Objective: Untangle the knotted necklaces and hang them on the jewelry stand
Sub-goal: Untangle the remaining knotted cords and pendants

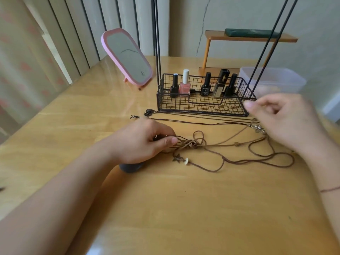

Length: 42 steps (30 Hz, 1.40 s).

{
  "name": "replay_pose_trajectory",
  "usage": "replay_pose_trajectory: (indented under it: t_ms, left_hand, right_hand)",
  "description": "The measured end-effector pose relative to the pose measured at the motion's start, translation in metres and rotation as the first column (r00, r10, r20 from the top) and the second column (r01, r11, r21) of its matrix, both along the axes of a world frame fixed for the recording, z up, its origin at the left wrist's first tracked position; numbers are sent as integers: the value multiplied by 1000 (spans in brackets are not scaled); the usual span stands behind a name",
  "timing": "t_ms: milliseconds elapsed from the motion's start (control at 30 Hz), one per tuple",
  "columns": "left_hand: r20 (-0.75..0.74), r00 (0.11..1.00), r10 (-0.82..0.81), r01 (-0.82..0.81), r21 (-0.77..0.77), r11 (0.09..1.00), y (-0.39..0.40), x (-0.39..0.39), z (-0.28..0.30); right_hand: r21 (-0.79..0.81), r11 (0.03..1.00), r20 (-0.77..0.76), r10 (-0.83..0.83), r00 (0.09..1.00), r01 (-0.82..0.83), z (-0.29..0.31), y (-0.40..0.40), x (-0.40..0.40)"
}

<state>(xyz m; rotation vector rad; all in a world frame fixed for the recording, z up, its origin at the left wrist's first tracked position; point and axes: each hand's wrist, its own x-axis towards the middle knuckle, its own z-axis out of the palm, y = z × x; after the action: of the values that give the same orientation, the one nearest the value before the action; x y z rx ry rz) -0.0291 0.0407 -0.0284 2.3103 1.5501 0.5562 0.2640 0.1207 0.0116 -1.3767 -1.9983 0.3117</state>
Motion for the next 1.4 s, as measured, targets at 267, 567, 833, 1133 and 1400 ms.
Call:
replay_pose_trajectory:
  t_ms: [267,567,833,1133,1400]
  left_hand:
    - [-78,970,230,-218,140,966,-1,3,2]
    - [94,988,119,-135,191,972,1,16,-4]
    - [62,997,-35,22,188,982,8,33,-16]
    - [186,982,17,-41,121,992,2,34,-7]
    - [415,906,78,-139,119,983,3,33,-11]
  right_hand:
    - [-50,988,212,153,965,-146,-16,-9,-22]
    - [-196,907,290,417,861,-373,-36,-20,-45]
    - [-177,876,263,482,836,-450,-35,-14,-42]
    - [-155,898,-81,403,912,-411,-17,-11,-30]
    - [-193,906,-84,368,926,-377,-18,-10,-24]
